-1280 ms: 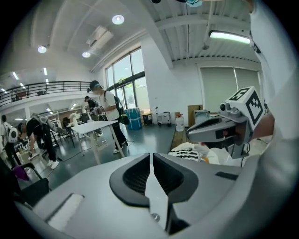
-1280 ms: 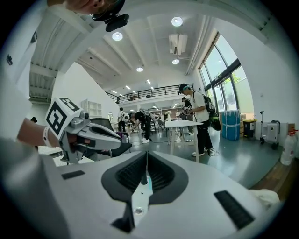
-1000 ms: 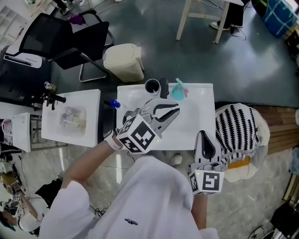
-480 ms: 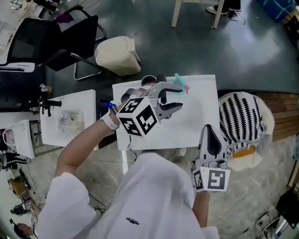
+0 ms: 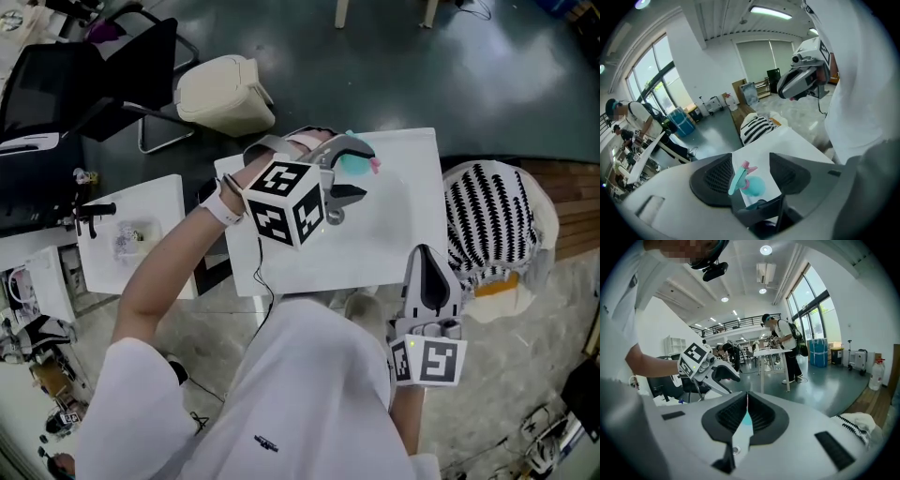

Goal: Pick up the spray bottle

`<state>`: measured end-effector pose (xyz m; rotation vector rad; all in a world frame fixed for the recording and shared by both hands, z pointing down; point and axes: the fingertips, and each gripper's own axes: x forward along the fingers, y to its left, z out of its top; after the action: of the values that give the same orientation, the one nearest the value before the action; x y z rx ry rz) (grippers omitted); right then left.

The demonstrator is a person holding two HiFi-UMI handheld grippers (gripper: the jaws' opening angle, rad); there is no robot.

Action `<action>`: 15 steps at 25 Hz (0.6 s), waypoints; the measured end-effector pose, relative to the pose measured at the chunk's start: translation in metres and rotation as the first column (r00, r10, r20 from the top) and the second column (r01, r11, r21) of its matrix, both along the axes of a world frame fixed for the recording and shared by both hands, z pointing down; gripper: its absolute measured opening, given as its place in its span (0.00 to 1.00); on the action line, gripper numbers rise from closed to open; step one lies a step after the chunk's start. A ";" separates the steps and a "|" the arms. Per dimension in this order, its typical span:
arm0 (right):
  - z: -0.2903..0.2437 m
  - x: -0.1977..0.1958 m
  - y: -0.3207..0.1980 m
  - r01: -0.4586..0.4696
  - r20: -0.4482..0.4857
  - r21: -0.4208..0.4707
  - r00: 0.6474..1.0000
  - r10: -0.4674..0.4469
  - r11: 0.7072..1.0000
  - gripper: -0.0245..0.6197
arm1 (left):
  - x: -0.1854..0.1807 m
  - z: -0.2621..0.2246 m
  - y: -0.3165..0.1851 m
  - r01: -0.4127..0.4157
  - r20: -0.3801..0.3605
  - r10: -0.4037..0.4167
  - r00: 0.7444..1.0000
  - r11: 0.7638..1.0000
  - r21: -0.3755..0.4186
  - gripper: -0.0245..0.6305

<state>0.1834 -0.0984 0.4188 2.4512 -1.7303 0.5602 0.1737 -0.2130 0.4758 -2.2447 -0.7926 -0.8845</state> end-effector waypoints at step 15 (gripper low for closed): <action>0.016 0.000 -0.004 -0.001 0.034 -0.030 0.999 0.002 1.000 0.05 | 0.018 0.060 -0.028 -0.119 0.139 0.096 0.986 0.978 0.171 0.43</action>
<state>0.1830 -0.1024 0.4347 2.4375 -1.7195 0.6263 0.1917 -0.2405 0.5359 -1.9854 -0.8500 -1.0156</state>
